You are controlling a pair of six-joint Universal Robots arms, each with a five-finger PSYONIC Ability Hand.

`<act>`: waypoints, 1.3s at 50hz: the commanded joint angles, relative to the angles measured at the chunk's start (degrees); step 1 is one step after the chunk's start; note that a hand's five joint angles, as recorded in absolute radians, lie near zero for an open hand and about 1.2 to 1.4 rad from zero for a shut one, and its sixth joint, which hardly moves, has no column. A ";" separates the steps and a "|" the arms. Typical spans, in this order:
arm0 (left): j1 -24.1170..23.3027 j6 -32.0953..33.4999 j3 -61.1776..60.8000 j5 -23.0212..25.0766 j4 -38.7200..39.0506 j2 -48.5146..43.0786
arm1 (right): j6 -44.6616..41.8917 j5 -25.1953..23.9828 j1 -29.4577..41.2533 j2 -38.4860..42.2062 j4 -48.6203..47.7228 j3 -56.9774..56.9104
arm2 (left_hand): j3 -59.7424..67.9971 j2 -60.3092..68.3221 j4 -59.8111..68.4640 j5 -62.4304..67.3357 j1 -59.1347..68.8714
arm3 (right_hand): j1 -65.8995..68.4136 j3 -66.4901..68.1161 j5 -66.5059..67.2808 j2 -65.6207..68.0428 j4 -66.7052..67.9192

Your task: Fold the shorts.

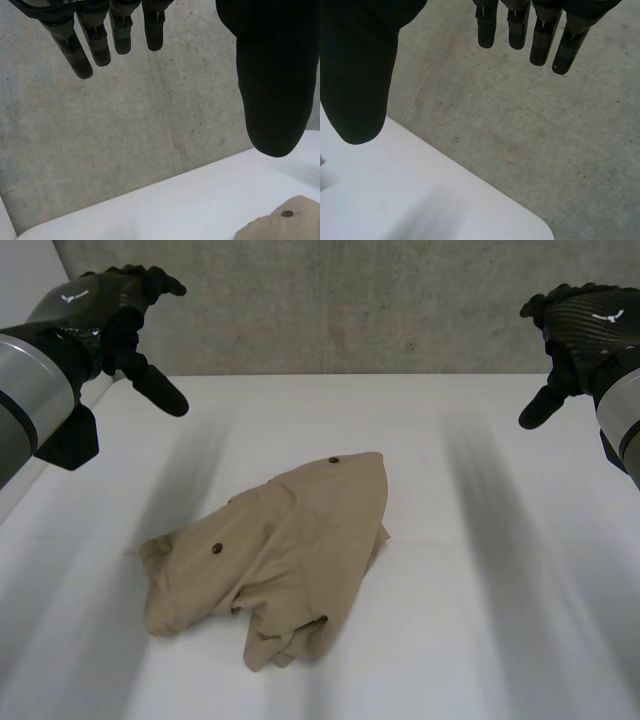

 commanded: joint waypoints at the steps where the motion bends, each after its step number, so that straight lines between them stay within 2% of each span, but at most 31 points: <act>1: -1.16 3.18 -3.75 0.28 3.33 -2.65 | -16.48 -4.91 0.61 3.55 14.70 -0.86 | -2.16 -1.29 -1.65 -2.24 -2.12 | 0.11 -2.15 -3.66 -2.11 -3.06; 3: -2.04 6.07 -5.24 0.37 4.82 -4.40 | -18.68 -6.40 0.96 6.44 19.17 -1.30 | -2.16 -1.29 -1.65 -2.24 -2.12 | 0.11 -2.15 -3.66 -2.11 -3.06; 6: -4.06 8.89 -6.04 0.37 6.23 -6.69 | -17.21 -7.55 1.66 8.13 21.30 -1.30 | -1.99 -1.12 -1.48 -2.08 -1.95 | 0.11 -2.15 -3.66 -2.11 -3.06; 11: -10.64 14.77 -4.99 0.19 8.95 -13.97 | -8.43 -10.19 4.74 9.36 20.70 -1.82 | -0.98 -0.11 -0.48 -1.07 -0.95 | 0.11 -2.15 -3.66 -2.11 -3.06; 14: -11.62 16.98 -3.85 0.02 9.92 -17.06 | 1.57 -14.66 4.65 12.86 17.55 -2.00 | -0.81 0.06 -0.31 -0.90 -0.78 | 0.11 -2.15 -3.66 -2.11 -3.06; 16: -11.71 18.74 -2.88 -0.07 11.15 -19.96 | 3.70 -15.55 4.57 13.75 16.66 -2.00 | -0.14 0.73 0.36 -0.23 -0.10 | 0.11 -2.15 -3.66 -2.11 -3.06; 17: -11.71 19.26 -2.62 -0.07 11.59 -20.84 | 10.16 -17.38 4.57 16.19 14.13 -1.92 | 0.20 1.07 0.70 0.11 0.23 | 0.11 -2.15 -3.66 -2.11 -3.06; 21: -12.24 21.03 -1.47 -0.07 13.18 -24.19 | 18.63 -18.37 5.18 20.68 10.25 -2.18 | 1.04 1.91 1.54 0.95 1.08 | 0.11 -2.15 -3.66 -2.11 -3.06; 25: -12.33 23.05 -0.59 -0.07 13.88 -27.44 | 21.28 -18.10 5.36 23.40 8.40 -2.79 | 3.56 4.43 4.07 3.47 3.60 | 0.11 -2.15 -3.66 -2.11 -3.06; 28: -12.33 24.54 -0.07 -0.25 13.97 -28.93 | 22.35 -17.67 5.53 26.92 6.81 -4.19 | 9.77 10.64 10.27 9.68 9.80 | 0.11 -2.15 -3.66 -2.11 -3.06; 31: -12.33 25.07 0.28 -0.25 14.14 -29.38 | 22.62 -16.53 8.07 31.49 6.37 -7.17 | 26.21 27.08 26.72 26.12 26.25 | 0.11 -2.15 -3.66 -2.11 -3.06; 32: -12.33 24.98 0.37 -0.16 14.58 -29.46 | 22.62 -16.52 8.08 31.51 6.37 -7.19 | 38.76 39.63 39.26 38.67 38.80 | 0.11 -2.15 -3.66 -2.11 -3.06; 34: -12.33 24.98 0.37 -0.16 14.85 -29.46 | 22.53 -15.03 10.45 33.88 6.28 -9.56 | 43.93 44.80 44.44 43.84 43.97 | 3.39 1.12 -0.38 1.17 0.22; 35: -12.33 24.98 0.37 -0.16 15.45 -29.38 | 22.53 -14.50 10.89 34.67 6.37 -10.43 | 52.43 53.30 52.93 52.34 52.46 | 10.55 8.29 6.78 8.33 7.38; 36: -12.33 24.98 0.37 -0.16 15.46 -29.38 | 22.61 -13.72 11.50 35.63 6.11 -11.74 | 52.51 53.38 53.02 52.42 52.55 | 34.27 32.01 30.50 32.05 31.10; 37: -12.33 25.07 0.46 -0.07 17.03 -29.29 | 22.62 -13.53 11.77 35.90 5.75 -12.45 | 66.00 66.87 66.51 65.91 66.04 | 48.66 46.40 44.89 46.44 45.50; 38: -12.33 25.07 0.55 -0.07 17.56 -29.11 | 22.62 -13.45 12.03 36.16 4.79 -13.77 | 67.45 68.32 67.95 67.36 67.48 | 69.79 67.52 66.02 67.57 66.62; 43: -12.50 25.16 1.78 -0.07 20.03 -28.85 | 22.44 -14.06 12.30 35.82 1.19 -19.30 | 67.46 68.33 67.97 67.37 67.50 | 70.11 67.85 66.34 67.89 66.94; 48: -14.26 24.37 10.21 -0.86 26.00 -25.87 | 21.91 -14.50 12.21 34.94 0.39 -25.21 | 67.46 68.33 67.97 67.37 67.50 | 70.11 67.85 66.34 67.89 66.94; 51: -14.52 23.49 12.84 -2.00 28.71 -23.94 | 20.16 -12.57 11.34 26.97 -2.76 -34.76 | 67.46 68.33 67.97 67.37 67.50 | 70.11 67.85 66.34 67.89 66.94; 52: -14.52 23.49 12.85 -2.01 28.73 -23.93 | 20.16 -12.57 11.33 26.94 -2.77 -34.79 | 67.46 68.33 67.97 67.37 67.50 | 70.11 67.85 66.34 67.89 66.94; 53: -14.96 21.14 13.55 -5.40 35.17 -20.18 | 19.02 -10.30 9.94 22.76 -7.12 -37.05 | 67.46 68.33 67.97 67.37 67.50 | 70.11 67.85 66.34 67.89 66.94; 57: -15.58 17.53 11.03 -9.20 41.88 -16.21 | 17.88 -9.75 7.65 17.91 -12.42 -36.98 | 67.46 68.33 67.97 67.37 67.50 | 70.11 67.85 66.34 67.89 66.94; 60: -15.75 14.63 7.26 -10.44 45.06 -13.75 | 17.43 -11.34 7.38 15.51 -12.97 -35.84 | 67.46 68.33 67.97 67.37 67.50 | 70.11 67.85 66.34 67.89 66.94; 61: -15.93 12.87 4.36 -10.53 46.04 -12.60 | 17.34 -14.47 7.38 14.12 -12.19 -33.66 | 67.46 68.33 67.97 67.37 67.50 | 70.11 67.85 66.34 67.89 66.94; 65: -16.11 9.17 -3.81 -10.62 45.52 -10.48 | 17.43 -18.10 7.64 12.79 -10.60 -28.21 | 67.46 68.33 67.97 67.37 67.50 | 70.11 67.85 66.34 67.89 66.94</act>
